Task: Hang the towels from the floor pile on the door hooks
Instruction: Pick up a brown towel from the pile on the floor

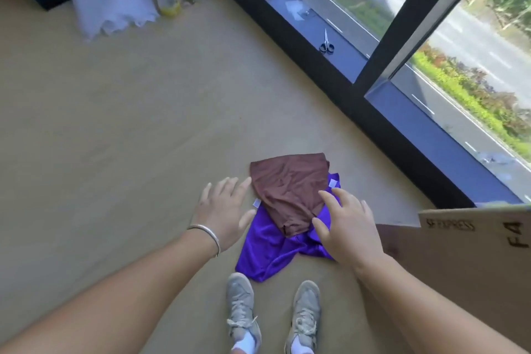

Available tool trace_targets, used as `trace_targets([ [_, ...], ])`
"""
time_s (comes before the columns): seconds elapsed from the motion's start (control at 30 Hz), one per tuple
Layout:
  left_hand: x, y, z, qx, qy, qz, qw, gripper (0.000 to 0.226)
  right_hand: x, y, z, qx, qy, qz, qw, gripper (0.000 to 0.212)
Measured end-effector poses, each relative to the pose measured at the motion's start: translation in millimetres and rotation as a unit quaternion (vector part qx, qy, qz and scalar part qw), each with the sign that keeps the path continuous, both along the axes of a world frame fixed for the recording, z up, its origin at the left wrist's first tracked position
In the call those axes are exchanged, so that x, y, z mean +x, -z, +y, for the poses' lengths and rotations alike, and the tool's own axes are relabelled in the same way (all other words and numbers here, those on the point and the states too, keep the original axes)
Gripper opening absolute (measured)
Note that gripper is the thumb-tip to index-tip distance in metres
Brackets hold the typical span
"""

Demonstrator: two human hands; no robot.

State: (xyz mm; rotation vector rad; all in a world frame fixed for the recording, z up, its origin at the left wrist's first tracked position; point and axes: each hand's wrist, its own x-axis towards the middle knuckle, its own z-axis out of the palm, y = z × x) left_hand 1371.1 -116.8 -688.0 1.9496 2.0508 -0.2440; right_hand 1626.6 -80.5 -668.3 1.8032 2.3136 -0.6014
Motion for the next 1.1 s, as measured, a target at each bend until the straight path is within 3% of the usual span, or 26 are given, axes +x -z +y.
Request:
trace_targets([
  [0.17, 13, 153, 55, -0.006, 0.03, -0.037, 0.999, 0.07, 5, 157, 44, -0.002, -0.005, -0.012, 1.0, 0.059],
  [0.47, 71, 362, 139, 0.002, 0.08, -0.077, 0.994, 0.07, 31, 358, 86, -0.012, 0.019, -0.026, 0.999, 0.063],
  [0.67, 119, 438, 217, 0.025, 0.131, -0.114, 0.984, 0.067, 51, 444, 120, -0.018, 0.041, 0.014, 0.999, 0.059],
  [0.83, 150, 482, 281, -0.006, 0.147, -0.118, 0.982, 0.066, 60, 488, 151, -0.01, 0.062, 0.048, 0.997, 0.052],
  [1.0, 172, 508, 309, 0.003, 0.161, -0.086, 0.983, 0.051, 64, 510, 158, -0.006, 0.086, 0.056, 0.995, 0.057],
  [1.1, 177, 506, 309, -0.009, 0.123, -0.113, 0.986, 0.039, 61, 507, 160, -0.014, 0.127, 0.078, 0.989, 0.059],
])
